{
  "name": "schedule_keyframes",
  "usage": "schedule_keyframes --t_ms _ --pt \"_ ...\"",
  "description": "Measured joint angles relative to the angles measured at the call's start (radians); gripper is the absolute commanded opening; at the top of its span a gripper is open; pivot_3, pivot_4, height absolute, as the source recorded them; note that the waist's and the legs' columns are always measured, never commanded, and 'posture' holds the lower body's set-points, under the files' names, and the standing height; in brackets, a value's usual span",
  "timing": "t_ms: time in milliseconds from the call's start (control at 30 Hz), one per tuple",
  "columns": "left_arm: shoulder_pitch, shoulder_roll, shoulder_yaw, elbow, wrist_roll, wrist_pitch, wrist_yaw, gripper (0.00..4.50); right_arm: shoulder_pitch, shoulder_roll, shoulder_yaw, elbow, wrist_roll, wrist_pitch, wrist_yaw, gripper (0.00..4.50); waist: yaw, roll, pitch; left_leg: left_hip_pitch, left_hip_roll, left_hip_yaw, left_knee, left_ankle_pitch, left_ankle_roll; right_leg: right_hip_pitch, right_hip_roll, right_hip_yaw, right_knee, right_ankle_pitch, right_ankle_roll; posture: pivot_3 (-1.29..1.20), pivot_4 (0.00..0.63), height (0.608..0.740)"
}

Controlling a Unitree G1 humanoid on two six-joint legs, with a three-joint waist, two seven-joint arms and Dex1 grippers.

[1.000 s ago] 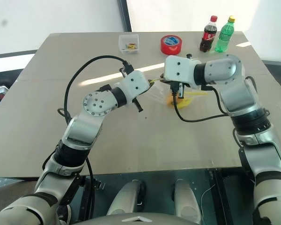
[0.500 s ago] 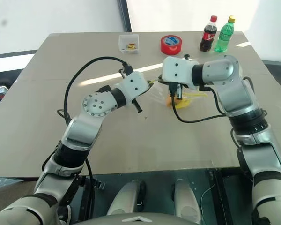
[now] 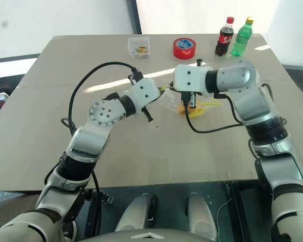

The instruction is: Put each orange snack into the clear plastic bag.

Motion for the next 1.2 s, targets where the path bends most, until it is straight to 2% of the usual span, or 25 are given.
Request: schedule_keyframes --t_ms 333,433,500,867,933,1200 --pt "0.001 -0.001 0.000 0.000 0.001 0.005 0.005 0.00 -0.008 0.005 0.004 0.022 -0.011 -0.026 -0.003 0.27 0.000 0.000 0.000 0.000 0.000 0.000 0.000 0.000 0.000 0.000 0.000 0.000 0.000 0.000 0.000 0.00 0.150 0.740" --pt "0.001 -0.001 0.000 0.000 0.001 0.007 0.005 0.00 -0.008 0.006 0.004 0.026 -0.011 -0.035 0.001 1.11 0.000 0.000 0.000 0.000 0.000 0.000 0.000 0.000 0.000 0.000 0.000 0.000 0.000 0.000 0.000 0.00 0.150 0.740" --pt "0.001 -0.003 -0.001 -0.001 0.000 0.007 0.005 0.00 -0.008 0.012 0.008 0.026 -0.011 -0.038 0.001 1.99 0.000 0.000 0.000 0.000 0.000 0.000 0.000 0.000 0.000 0.000 0.000 0.000 0.000 0.000 0.000 0.00 0.150 0.740" --pt "0.001 -0.003 -0.001 -0.003 0.000 0.008 0.005 0.00 -0.008 0.021 0.008 0.027 -0.010 -0.056 -0.001 1.99 0.000 0.000 0.000 0.000 0.000 0.000 0.000 0.000 0.000 0.000 0.000 0.000 0.000 0.000 0.000 0.00 0.150 0.740" --pt "0.001 -0.003 -0.001 -0.003 0.000 0.008 0.005 0.00 -0.008 0.021 0.008 0.027 -0.010 -0.056 -0.001 1.48 0.000 0.000 0.000 0.000 0.000 0.000 0.000 0.000 0.000 0.000 0.000 0.000 0.000 0.000 0.000 0.00 0.150 0.740" --pt "0.001 -0.005 -0.001 -0.003 0.000 0.008 0.005 0.00 -0.008 0.020 0.008 0.030 -0.015 -0.060 -0.005 1.48 0.000 0.000 0.000 0.000 0.000 0.000 0.000 0.000 0.000 0.000 0.000 0.000 0.000 0.000 0.000 0.00 0.150 0.740"
